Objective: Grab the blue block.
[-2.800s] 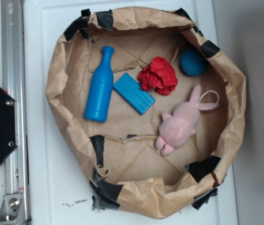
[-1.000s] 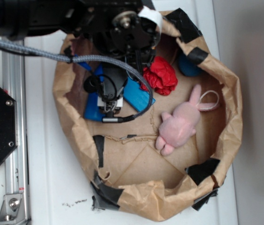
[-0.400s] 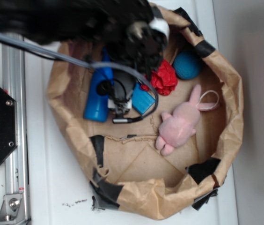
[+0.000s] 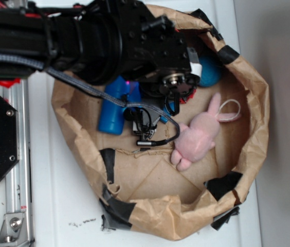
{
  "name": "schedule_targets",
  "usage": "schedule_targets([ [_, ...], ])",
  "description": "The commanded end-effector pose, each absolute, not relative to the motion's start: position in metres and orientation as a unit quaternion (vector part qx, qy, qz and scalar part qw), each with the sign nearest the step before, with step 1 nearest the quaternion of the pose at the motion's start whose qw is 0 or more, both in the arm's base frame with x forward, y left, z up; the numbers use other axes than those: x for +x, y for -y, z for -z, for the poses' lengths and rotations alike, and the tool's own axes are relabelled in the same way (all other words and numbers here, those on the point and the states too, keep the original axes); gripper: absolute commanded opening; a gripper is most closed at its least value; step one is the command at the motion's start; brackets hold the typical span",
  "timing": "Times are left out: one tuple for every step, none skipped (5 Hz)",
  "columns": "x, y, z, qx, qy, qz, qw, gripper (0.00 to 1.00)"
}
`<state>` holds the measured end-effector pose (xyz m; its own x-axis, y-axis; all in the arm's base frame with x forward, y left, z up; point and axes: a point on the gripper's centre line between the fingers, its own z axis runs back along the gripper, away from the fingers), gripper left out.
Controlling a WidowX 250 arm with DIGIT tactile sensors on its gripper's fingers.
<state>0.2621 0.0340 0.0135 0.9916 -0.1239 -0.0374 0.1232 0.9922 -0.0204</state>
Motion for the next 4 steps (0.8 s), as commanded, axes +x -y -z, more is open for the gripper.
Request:
schedule_targets([
  [0.264, -0.014, 0.007, 0.004, -0.001, 0.135, 0.991, 1.00],
  [0.265, -0.019, 0.002, 0.000, 0.006, 0.117, 0.993, 0.00],
  [0.264, -0.021, -0.001, 0.014, 0.011, 0.112, 0.994, 0.00],
  [0.258, -0.017, -0.019, 0.023, 0.024, 0.115, 0.993, 0.00],
])
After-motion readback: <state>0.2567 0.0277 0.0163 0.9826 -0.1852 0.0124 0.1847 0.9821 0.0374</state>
